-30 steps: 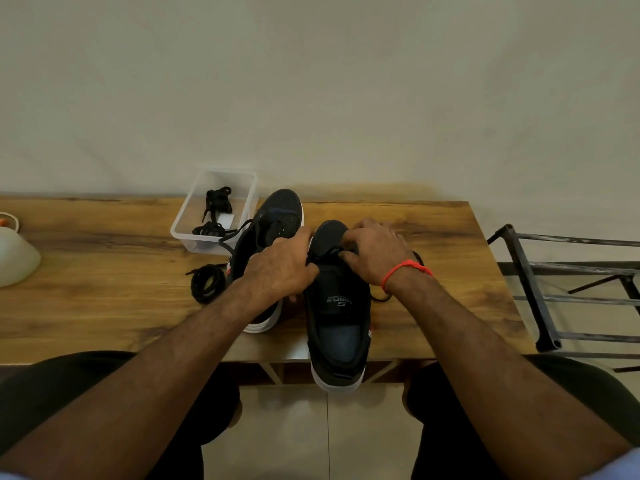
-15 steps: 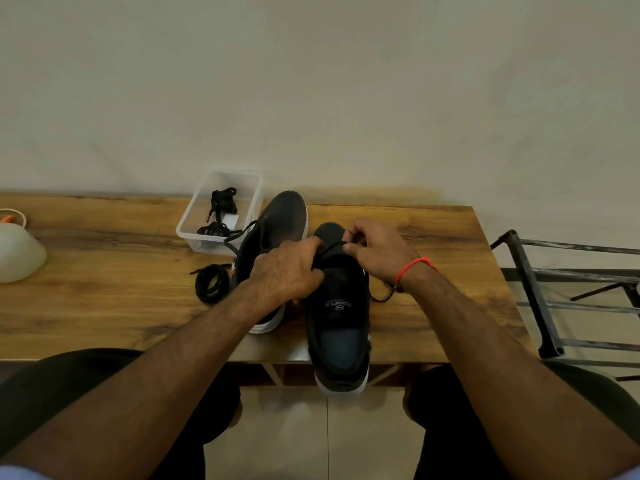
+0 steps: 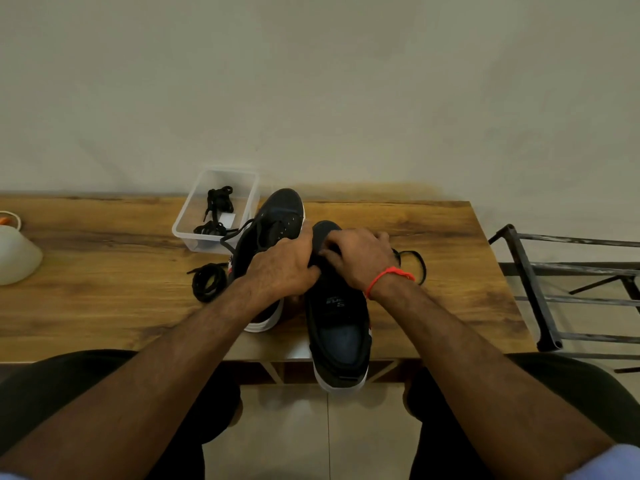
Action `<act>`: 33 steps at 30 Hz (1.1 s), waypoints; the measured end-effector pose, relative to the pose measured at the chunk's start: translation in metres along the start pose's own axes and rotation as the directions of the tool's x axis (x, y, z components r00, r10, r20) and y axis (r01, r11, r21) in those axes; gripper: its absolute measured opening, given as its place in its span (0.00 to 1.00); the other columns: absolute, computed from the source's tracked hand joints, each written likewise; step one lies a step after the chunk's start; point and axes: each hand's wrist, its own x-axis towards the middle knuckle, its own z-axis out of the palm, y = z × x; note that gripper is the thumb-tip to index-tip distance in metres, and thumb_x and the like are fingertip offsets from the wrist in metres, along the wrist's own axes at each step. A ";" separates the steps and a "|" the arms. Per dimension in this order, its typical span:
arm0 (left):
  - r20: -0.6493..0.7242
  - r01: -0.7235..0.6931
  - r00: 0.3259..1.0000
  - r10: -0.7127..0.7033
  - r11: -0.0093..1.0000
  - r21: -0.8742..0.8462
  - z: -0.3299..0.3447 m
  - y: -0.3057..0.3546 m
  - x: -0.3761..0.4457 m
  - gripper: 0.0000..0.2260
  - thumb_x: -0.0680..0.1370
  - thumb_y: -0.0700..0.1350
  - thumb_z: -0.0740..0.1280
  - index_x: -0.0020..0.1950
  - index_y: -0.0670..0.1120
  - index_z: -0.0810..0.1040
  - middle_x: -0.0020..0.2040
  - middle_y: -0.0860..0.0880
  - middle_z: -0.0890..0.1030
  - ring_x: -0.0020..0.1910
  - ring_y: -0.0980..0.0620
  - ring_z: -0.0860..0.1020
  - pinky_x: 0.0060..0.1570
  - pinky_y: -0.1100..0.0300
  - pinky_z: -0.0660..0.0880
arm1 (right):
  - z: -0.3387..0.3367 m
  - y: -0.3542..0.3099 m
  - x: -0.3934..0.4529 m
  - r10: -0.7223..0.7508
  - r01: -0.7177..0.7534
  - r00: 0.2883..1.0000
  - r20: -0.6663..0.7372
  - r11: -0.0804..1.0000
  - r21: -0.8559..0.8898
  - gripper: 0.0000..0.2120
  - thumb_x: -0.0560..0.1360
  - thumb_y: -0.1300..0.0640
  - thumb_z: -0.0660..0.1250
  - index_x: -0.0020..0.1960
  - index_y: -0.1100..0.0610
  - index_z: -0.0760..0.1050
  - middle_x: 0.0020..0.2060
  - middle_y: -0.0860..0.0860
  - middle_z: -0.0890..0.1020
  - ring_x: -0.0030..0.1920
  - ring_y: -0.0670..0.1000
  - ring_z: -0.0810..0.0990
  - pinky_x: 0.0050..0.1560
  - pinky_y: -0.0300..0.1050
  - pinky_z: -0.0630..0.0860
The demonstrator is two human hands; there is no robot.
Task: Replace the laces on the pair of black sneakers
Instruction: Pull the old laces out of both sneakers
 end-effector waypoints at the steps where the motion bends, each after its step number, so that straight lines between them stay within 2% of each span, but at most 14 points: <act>1: 0.013 0.005 1.000 -0.005 1.000 -0.010 0.000 -0.001 0.001 0.34 0.80 0.49 0.67 0.80 0.51 0.50 0.51 0.46 0.81 0.44 0.49 0.82 0.47 0.45 0.81 | -0.001 0.002 0.001 0.044 -0.043 0.999 -0.020 0.997 0.065 0.08 0.82 0.47 0.61 0.55 0.47 0.78 0.51 0.48 0.82 0.57 0.53 0.77 0.62 0.59 0.69; 5: 0.035 0.043 0.998 -0.043 0.999 -0.004 -0.003 -0.001 0.001 0.37 0.79 0.48 0.69 0.81 0.51 0.49 0.52 0.48 0.79 0.50 0.49 0.80 0.53 0.46 0.80 | -0.009 0.016 0.007 0.273 -0.208 0.951 -0.147 0.913 0.351 0.09 0.79 0.50 0.64 0.40 0.46 0.73 0.39 0.44 0.79 0.46 0.52 0.79 0.54 0.59 0.78; 7: 0.039 0.049 0.998 -0.049 0.999 -0.019 -0.004 -0.001 0.001 0.35 0.79 0.48 0.69 0.80 0.50 0.52 0.50 0.49 0.78 0.50 0.49 0.79 0.50 0.48 0.79 | -0.013 0.022 0.008 0.332 -0.240 0.921 -0.202 0.896 0.375 0.09 0.79 0.51 0.64 0.39 0.47 0.72 0.36 0.43 0.78 0.44 0.52 0.79 0.52 0.58 0.79; 9: 0.035 0.051 0.998 -0.050 0.998 -0.034 -0.003 0.000 0.001 0.33 0.80 0.48 0.69 0.79 0.49 0.54 0.46 0.52 0.76 0.45 0.52 0.78 0.45 0.52 0.76 | -0.014 0.024 0.007 0.292 -0.223 0.936 -0.196 0.924 0.311 0.05 0.79 0.51 0.64 0.44 0.47 0.74 0.41 0.45 0.79 0.48 0.53 0.79 0.55 0.57 0.77; 11: 0.024 0.038 0.999 -0.038 0.999 -0.036 -0.003 0.001 0.001 0.33 0.80 0.48 0.69 0.79 0.50 0.55 0.43 0.54 0.75 0.40 0.55 0.78 0.41 0.55 0.75 | -0.010 0.023 0.006 0.175 -0.143 0.975 -0.139 0.966 0.214 0.03 0.80 0.50 0.64 0.53 0.47 0.76 0.52 0.48 0.79 0.58 0.54 0.76 0.60 0.57 0.73; 14: 0.025 0.010 1.000 -0.009 1.000 -0.018 -0.004 0.001 -0.001 0.33 0.80 0.48 0.68 0.79 0.50 0.53 0.42 0.53 0.77 0.36 0.57 0.79 0.35 0.58 0.74 | -0.003 0.014 0.003 -0.025 0.025 1.000 0.010 0.999 -0.042 0.16 0.79 0.45 0.64 0.66 0.45 0.72 0.66 0.49 0.71 0.69 0.56 0.65 0.67 0.60 0.64; 18: 0.003 -0.014 1.000 0.014 0.999 0.030 -0.003 0.003 -0.002 0.38 0.81 0.48 0.66 0.82 0.49 0.45 0.42 0.51 0.78 0.35 0.55 0.79 0.36 0.55 0.76 | 0.008 0.000 0.005 -0.072 0.087 0.993 0.098 0.982 -0.167 0.15 0.81 0.44 0.61 0.65 0.47 0.75 0.66 0.48 0.74 0.69 0.56 0.65 0.65 0.63 0.63; 21: 0.009 -0.017 1.000 0.016 1.000 0.005 -0.003 0.002 -0.001 0.38 0.81 0.47 0.66 0.82 0.48 0.45 0.40 0.52 0.77 0.34 0.56 0.79 0.34 0.58 0.73 | 0.006 -0.003 0.005 -0.055 0.063 0.997 0.046 0.980 -0.188 0.13 0.82 0.45 0.60 0.59 0.49 0.77 0.60 0.48 0.77 0.65 0.55 0.69 0.65 0.64 0.64; 24: 0.034 0.018 0.999 -0.017 0.999 -0.038 -0.002 -0.002 0.001 0.39 0.80 0.46 0.68 0.82 0.47 0.46 0.41 0.52 0.77 0.36 0.56 0.80 0.41 0.56 0.78 | 0.000 0.000 0.003 0.015 -0.019 0.999 -0.048 0.997 -0.077 0.09 0.80 0.45 0.61 0.51 0.48 0.76 0.54 0.48 0.77 0.59 0.54 0.73 0.63 0.62 0.68; 26: 0.052 0.043 0.998 -0.040 0.997 -0.060 -0.001 -0.004 0.003 0.39 0.79 0.45 0.70 0.82 0.47 0.48 0.45 0.50 0.79 0.41 0.53 0.81 0.48 0.52 0.81 | -0.006 0.010 0.005 0.131 -0.130 0.980 -0.151 0.991 0.018 0.07 0.78 0.47 0.62 0.46 0.49 0.73 0.48 0.48 0.77 0.53 0.53 0.75 0.59 0.61 0.72; 28: 0.061 0.056 0.997 -0.052 0.996 -0.073 -0.001 -0.004 0.004 0.40 0.78 0.45 0.71 0.82 0.47 0.49 0.50 0.47 0.80 0.48 0.49 0.81 0.55 0.47 0.81 | -0.019 0.029 0.007 0.304 -0.289 0.919 -0.253 0.953 0.093 0.07 0.77 0.48 0.63 0.46 0.52 0.74 0.47 0.50 0.77 0.49 0.55 0.77 0.54 0.60 0.77; 30: 0.061 0.061 0.997 -0.056 0.995 -0.081 0.000 -0.005 0.004 0.41 0.78 0.45 0.71 0.82 0.47 0.48 0.50 0.46 0.79 0.49 0.48 0.81 0.55 0.46 0.81 | -0.030 0.049 0.008 0.423 -0.400 0.868 -0.260 0.906 0.137 0.08 0.77 0.49 0.64 0.50 0.53 0.75 0.50 0.52 0.77 0.50 0.56 0.77 0.53 0.60 0.78; 32: 0.061 0.054 0.997 -0.048 0.995 -0.088 0.002 -0.005 0.004 0.41 0.78 0.45 0.71 0.82 0.47 0.48 0.50 0.46 0.80 0.49 0.48 0.82 0.55 0.46 0.81 | -0.030 0.058 0.008 0.403 -0.384 0.885 -0.233 0.915 0.124 0.08 0.79 0.50 0.64 0.53 0.54 0.76 0.53 0.53 0.77 0.53 0.56 0.76 0.55 0.59 0.78; 33: 0.062 0.051 0.997 -0.045 0.995 -0.087 0.002 -0.006 0.005 0.42 0.78 0.46 0.71 0.82 0.47 0.46 0.50 0.45 0.80 0.49 0.47 0.82 0.55 0.45 0.81 | -0.027 0.055 0.009 0.330 -0.313 0.913 -0.239 0.944 0.105 0.09 0.79 0.50 0.64 0.55 0.53 0.76 0.56 0.53 0.77 0.56 0.56 0.75 0.58 0.58 0.77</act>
